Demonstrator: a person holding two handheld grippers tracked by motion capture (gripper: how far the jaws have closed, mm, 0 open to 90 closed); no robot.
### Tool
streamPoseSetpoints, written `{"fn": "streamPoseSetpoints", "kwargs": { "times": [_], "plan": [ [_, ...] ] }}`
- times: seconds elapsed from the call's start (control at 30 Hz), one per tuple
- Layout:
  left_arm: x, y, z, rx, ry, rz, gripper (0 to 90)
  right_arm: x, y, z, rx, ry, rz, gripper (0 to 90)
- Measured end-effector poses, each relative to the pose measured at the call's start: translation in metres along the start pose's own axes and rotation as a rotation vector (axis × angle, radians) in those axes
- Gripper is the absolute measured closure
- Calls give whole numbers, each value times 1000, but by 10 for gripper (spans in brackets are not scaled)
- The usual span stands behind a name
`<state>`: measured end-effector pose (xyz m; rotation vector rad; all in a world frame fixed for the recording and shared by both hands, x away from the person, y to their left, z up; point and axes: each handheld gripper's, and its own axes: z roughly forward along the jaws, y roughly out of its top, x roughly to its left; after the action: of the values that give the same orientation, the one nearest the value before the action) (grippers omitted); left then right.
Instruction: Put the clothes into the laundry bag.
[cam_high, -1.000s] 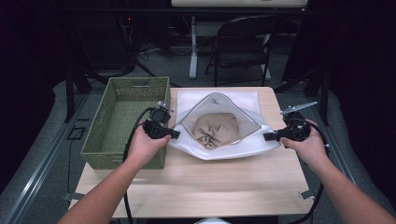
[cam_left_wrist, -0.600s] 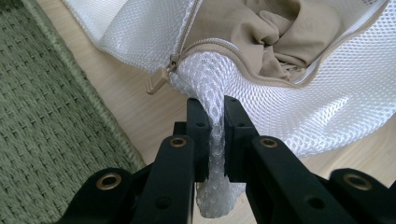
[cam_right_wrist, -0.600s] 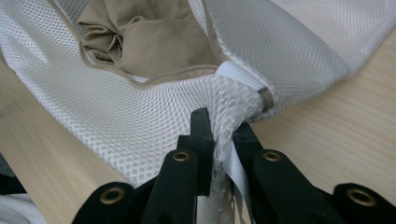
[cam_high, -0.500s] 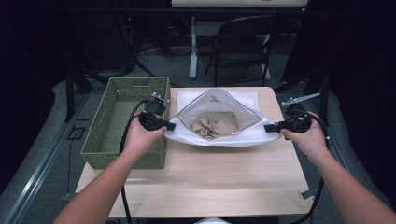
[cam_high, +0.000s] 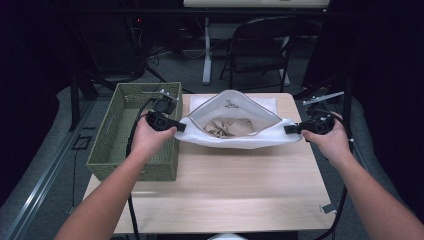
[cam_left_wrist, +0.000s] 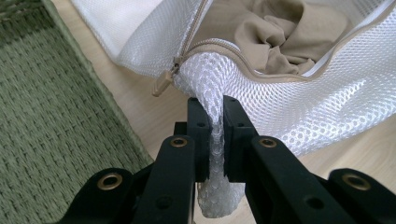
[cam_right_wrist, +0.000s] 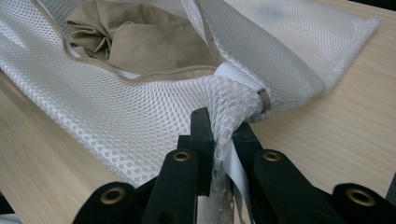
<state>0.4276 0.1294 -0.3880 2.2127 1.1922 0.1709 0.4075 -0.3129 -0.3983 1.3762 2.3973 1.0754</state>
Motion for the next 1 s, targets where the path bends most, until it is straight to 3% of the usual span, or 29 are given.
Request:
{"fn": "streamPoseSetpoints", "kwargs": {
  "times": [0.77, 1.0],
  "plan": [
    [17, 28, -9, -40, 25, -40, 843, -8, 27, -5, -46, -27, 20, 836],
    [19, 33, -13, -41, 36, -39, 844, -7, 35, -7, -45, -40, 5, 836]
  ]
}}
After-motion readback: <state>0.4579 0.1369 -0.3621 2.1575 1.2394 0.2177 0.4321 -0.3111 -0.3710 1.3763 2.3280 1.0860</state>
